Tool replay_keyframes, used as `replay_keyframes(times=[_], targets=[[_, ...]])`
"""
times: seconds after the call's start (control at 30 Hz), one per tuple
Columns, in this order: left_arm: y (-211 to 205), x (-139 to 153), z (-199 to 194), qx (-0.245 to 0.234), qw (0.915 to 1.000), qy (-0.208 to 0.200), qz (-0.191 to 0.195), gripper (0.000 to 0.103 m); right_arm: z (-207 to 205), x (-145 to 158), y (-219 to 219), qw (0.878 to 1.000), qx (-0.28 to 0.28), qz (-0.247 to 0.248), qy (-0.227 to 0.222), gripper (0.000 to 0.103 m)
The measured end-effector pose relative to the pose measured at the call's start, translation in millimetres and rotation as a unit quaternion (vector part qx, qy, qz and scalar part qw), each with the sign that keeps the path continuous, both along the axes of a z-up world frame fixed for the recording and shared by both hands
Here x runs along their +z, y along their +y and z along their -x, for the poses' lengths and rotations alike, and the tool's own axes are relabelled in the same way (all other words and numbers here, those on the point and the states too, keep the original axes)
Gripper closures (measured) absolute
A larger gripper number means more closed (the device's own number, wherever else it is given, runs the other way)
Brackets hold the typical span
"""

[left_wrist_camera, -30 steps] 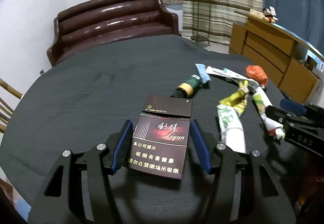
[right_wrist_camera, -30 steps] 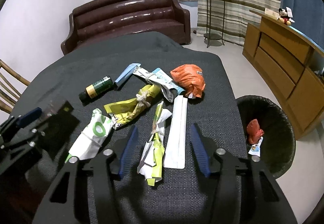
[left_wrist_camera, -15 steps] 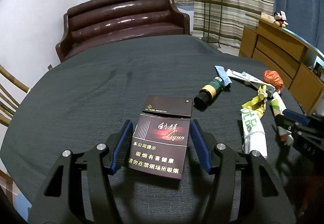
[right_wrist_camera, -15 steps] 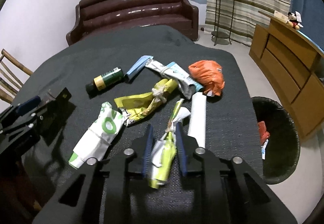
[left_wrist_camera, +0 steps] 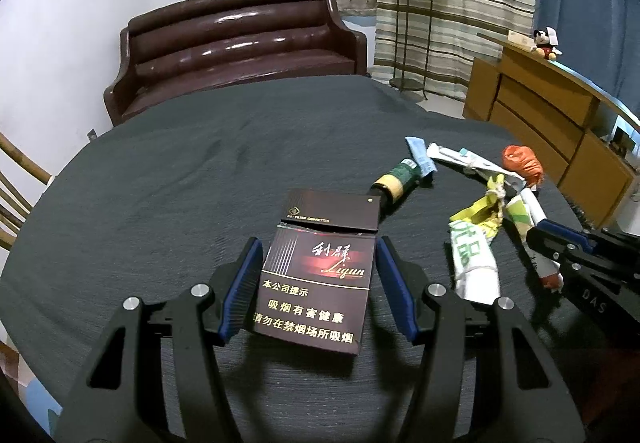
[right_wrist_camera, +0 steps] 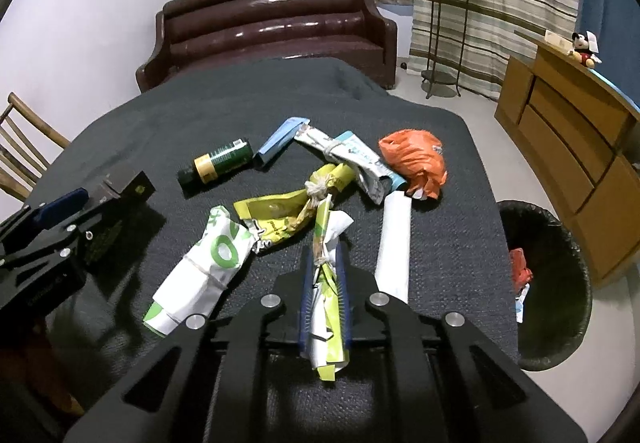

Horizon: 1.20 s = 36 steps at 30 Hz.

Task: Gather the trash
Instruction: 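Grasp the cigarette box with the left gripper while the right grasps the yellow-white wrapper, then carry both items over the bin and open both grippers to drop them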

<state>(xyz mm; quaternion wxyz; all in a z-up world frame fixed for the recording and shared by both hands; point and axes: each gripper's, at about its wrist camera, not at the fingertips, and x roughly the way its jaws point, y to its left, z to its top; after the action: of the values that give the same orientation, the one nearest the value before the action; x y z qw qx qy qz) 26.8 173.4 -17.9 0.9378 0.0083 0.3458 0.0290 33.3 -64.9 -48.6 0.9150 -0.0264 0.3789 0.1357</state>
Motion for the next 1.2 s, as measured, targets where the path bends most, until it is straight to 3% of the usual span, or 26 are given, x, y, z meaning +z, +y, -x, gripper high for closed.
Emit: replay_keyframes(times=[0.33, 0.77, 1.2], targets=[[-40.8, 18.5, -0.3, -0.03, 0.999, -0.03, 0.011, 0.046, 6.4, 19.2, -33.7, 0.999, -0.027, -0.02, -0.036, 0.091], [-145.1, 30.8, -30.2, -0.114, 0.9921, -0.048, 0.021, 0.046, -1.2, 30.3, -136.0, 0.989, -0.124, -0.018, -0.075, 0.091], [-245.7, 15.1, -68.6, -0.175, 0.9838, -0.038, 0.008, 0.046, -19.9, 21.4, -211.2, 0.98, -0.181, -0.027, -0.079, 0.091]])
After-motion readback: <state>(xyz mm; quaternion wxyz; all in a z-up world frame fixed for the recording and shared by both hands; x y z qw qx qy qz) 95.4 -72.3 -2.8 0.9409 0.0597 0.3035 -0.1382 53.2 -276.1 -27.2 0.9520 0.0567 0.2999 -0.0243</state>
